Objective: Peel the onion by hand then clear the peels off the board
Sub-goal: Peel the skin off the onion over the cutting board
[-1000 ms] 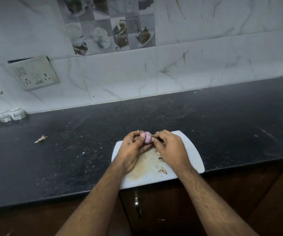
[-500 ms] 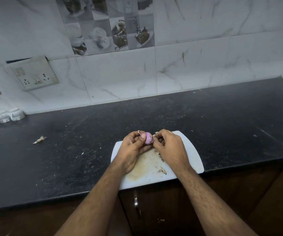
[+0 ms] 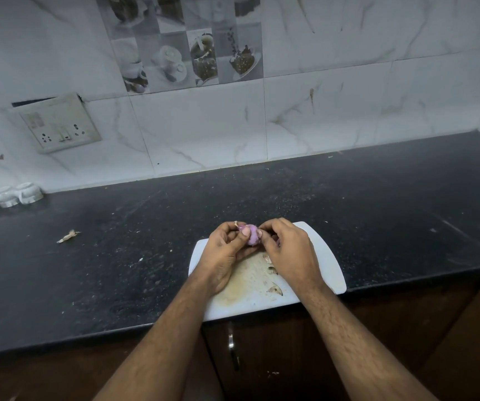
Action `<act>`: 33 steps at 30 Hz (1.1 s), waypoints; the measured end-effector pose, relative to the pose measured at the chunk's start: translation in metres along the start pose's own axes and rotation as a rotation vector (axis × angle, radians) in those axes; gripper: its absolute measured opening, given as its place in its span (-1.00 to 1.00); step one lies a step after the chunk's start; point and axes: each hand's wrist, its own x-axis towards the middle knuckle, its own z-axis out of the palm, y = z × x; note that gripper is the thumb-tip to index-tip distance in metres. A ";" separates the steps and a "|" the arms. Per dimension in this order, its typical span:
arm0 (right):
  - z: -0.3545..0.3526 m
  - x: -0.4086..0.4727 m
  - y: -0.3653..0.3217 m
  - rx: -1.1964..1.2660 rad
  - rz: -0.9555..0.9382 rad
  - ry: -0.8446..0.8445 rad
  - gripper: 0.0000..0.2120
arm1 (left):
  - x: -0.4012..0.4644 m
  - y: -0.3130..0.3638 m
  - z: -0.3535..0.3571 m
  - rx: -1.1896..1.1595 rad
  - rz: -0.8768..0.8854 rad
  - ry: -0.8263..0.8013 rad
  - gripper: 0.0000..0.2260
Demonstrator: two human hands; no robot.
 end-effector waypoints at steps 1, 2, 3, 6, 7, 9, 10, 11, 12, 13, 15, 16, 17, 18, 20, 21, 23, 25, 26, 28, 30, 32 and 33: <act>0.000 0.000 0.000 -0.005 0.001 0.002 -0.84 | 0.000 0.000 0.000 0.004 0.000 -0.007 -0.69; 0.000 0.000 -0.001 -0.003 0.006 0.002 -0.85 | 0.000 0.000 -0.001 0.009 -0.002 -0.015 -0.70; 0.000 0.000 -0.001 0.005 0.015 0.000 -0.86 | 0.001 0.000 -0.001 0.015 -0.003 -0.021 -0.70; 0.000 0.001 0.000 0.008 0.032 -0.018 -0.88 | 0.001 -0.001 -0.002 0.027 -0.002 -0.023 -0.71; 0.000 0.002 0.000 -0.009 0.035 -0.028 -0.88 | 0.001 -0.001 -0.001 0.027 -0.002 -0.023 -0.71; 0.000 0.002 -0.001 -0.061 0.046 -0.051 -0.86 | 0.001 -0.001 -0.001 0.026 0.001 -0.021 -0.71; 0.000 0.002 -0.002 -0.080 0.058 -0.051 -0.86 | 0.001 0.000 -0.001 0.020 0.000 -0.015 -0.71; 0.001 0.003 -0.001 -0.089 0.079 -0.041 -0.87 | 0.001 0.000 0.000 0.010 -0.003 -0.005 -0.71; 0.001 0.003 0.000 -0.092 0.108 -0.026 -0.88 | 0.002 0.001 0.001 0.002 -0.007 0.006 -0.71; 0.001 0.004 0.002 -0.092 0.143 -0.013 -0.88 | 0.002 0.000 0.001 -0.002 -0.010 0.016 -0.72; 0.002 0.004 0.005 -0.100 0.191 -0.003 -0.89 | 0.002 0.000 0.002 -0.003 -0.015 0.033 -0.73; 0.003 0.004 0.006 -0.104 0.193 -0.001 -0.88 | 0.002 0.000 0.001 -0.005 -0.019 0.039 -0.74; 0.003 0.004 0.006 -0.098 0.177 0.004 -0.86 | 0.002 0.000 0.001 -0.006 -0.023 0.041 -0.75; 0.003 0.003 0.005 -0.081 0.148 0.007 -0.84 | 0.002 0.000 0.001 -0.004 -0.025 0.041 -0.77; 0.002 0.002 0.002 -0.038 0.081 -0.008 -0.79 | 0.002 0.001 0.002 0.000 -0.026 0.031 -0.79; 0.001 0.002 0.000 -0.026 0.060 -0.031 -0.77 | 0.001 0.002 0.003 -0.002 -0.027 0.024 -0.79; 0.000 0.001 -0.001 -0.033 0.049 -0.063 -0.77 | 0.000 0.003 0.004 -0.004 -0.034 0.010 -0.77; 0.000 0.003 0.000 -0.036 0.060 -0.058 -0.81 | -0.001 0.004 0.004 0.002 -0.042 -0.003 -0.76; 0.000 0.004 0.002 -0.036 0.062 -0.063 -0.82 | -0.001 0.004 0.004 0.003 -0.045 -0.007 -0.75; 0.001 0.005 0.002 -0.064 0.062 -0.105 -0.83 | -0.001 0.005 0.003 0.009 -0.055 -0.020 -0.73; 0.002 0.006 0.003 -0.136 0.090 -0.139 -0.82 | -0.001 0.005 0.003 0.013 -0.062 -0.031 -0.72; 0.003 0.007 0.006 -0.149 0.163 -0.105 -0.79 | 0.000 0.004 0.003 0.008 -0.065 -0.026 -0.71; 0.003 0.008 0.007 -0.128 0.200 -0.075 -0.79 | 0.001 0.004 0.003 0.003 -0.065 -0.021 -0.70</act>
